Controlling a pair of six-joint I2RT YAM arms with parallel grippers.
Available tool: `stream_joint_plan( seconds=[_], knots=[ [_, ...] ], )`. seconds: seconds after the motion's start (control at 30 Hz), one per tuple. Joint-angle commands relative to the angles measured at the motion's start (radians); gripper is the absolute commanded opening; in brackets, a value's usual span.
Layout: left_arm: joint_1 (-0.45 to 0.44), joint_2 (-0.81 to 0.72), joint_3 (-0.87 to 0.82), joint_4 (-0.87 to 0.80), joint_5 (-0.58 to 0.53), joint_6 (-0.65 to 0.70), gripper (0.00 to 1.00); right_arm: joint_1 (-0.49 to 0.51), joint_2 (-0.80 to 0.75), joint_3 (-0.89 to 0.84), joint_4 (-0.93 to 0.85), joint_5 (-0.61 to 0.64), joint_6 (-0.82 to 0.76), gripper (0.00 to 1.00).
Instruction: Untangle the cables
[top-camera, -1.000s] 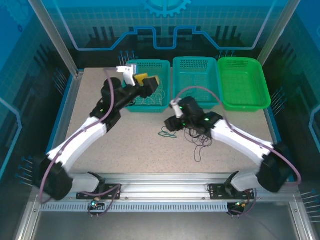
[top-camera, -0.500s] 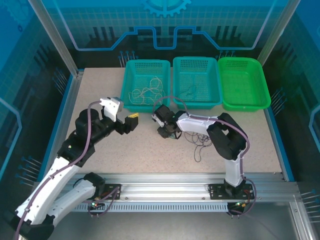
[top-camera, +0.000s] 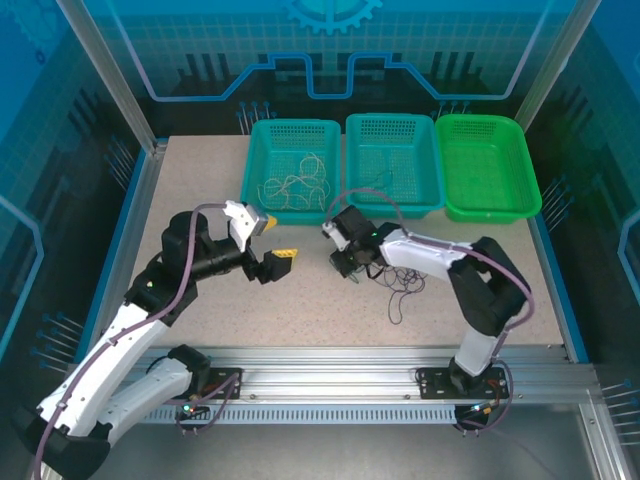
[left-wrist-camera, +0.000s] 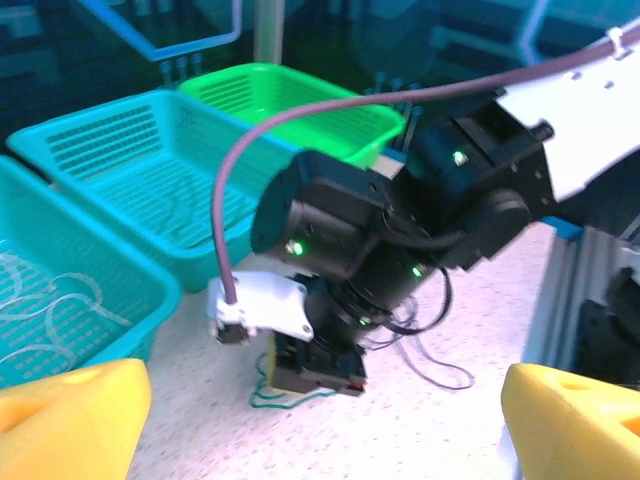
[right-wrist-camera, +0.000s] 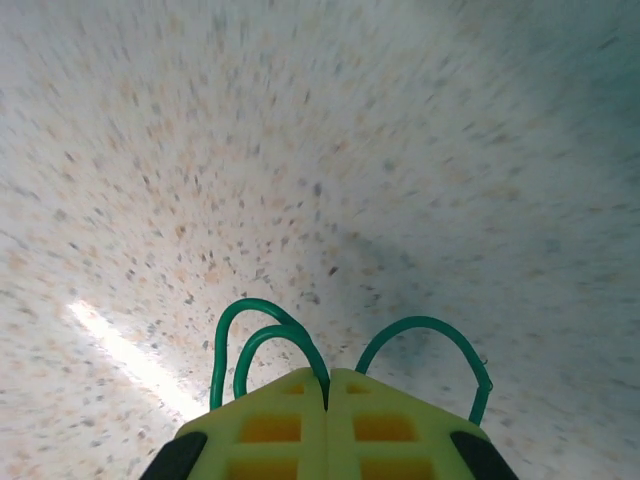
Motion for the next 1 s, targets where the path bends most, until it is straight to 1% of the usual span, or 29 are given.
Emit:
stream_joint_plan(
  seconds=[0.0, 0.13, 0.23, 0.33, 0.4, 0.5, 0.53, 0.57, 0.6, 0.63, 0.67, 0.73, 0.83, 0.97],
  knots=[
    [-0.005, -0.001, -0.004, 0.053, 0.117, -0.003, 0.93, -0.045, -0.125, -0.012, 0.062, -0.023, 0.050, 0.00],
    [-0.028, 0.016, 0.008, 0.052, 0.107, -0.012, 0.96, -0.112, -0.219, -0.011, 0.124, 0.001, 0.084, 0.00],
    [-0.053, 0.037, 0.012, 0.046, 0.069, -0.024, 0.97, -0.197, -0.240, 0.020, 0.177, 0.011, 0.124, 0.00],
    [-0.066, 0.069, 0.026, 0.031, 0.019, -0.063, 0.97, -0.287, -0.186, 0.095, 0.188, 0.025, 0.159, 0.00],
    [-0.068, 0.094, 0.040, 0.012, -0.015, -0.095, 0.97, -0.335, -0.119, 0.162, 0.185, 0.039, 0.172, 0.00],
    [-0.071, 0.121, 0.062, -0.016, -0.075, -0.138, 0.97, -0.371, -0.003, 0.269, 0.164, 0.055, 0.161, 0.01],
    [-0.073, 0.128, 0.067, -0.024, -0.097, -0.148, 0.98, -0.380, 0.043, 0.313, 0.147, 0.066, 0.158, 0.07],
    [-0.073, 0.134, 0.070, -0.031, -0.122, -0.157, 0.97, -0.390, 0.084, 0.360, 0.129, 0.067, 0.153, 0.20],
    [-0.074, 0.136, 0.073, -0.038, -0.141, -0.163, 0.98, -0.400, 0.123, 0.405, 0.103, 0.064, 0.148, 0.39],
    [-0.075, 0.140, 0.076, -0.045, -0.156, -0.169, 0.98, -0.405, 0.144, 0.444, 0.074, 0.067, 0.149, 0.47],
    [-0.075, 0.144, 0.077, -0.051, -0.166, -0.174, 0.98, -0.415, 0.154, 0.472, 0.054, 0.065, 0.150, 0.51],
    [-0.075, 0.151, 0.076, -0.060, -0.167, -0.187, 0.98, -0.434, 0.128, 0.467, 0.068, 0.038, 0.161, 0.55],
    [-0.079, 0.168, 0.060, -0.037, -0.150, -0.239, 0.98, -0.453, 0.029, 0.394, 0.096, -0.002, 0.199, 0.55],
    [-0.099, 0.233, 0.028, 0.077, -0.097, -0.370, 0.98, -0.451, -0.185, 0.173, 0.159, -0.007, 0.266, 0.54]
  ],
)
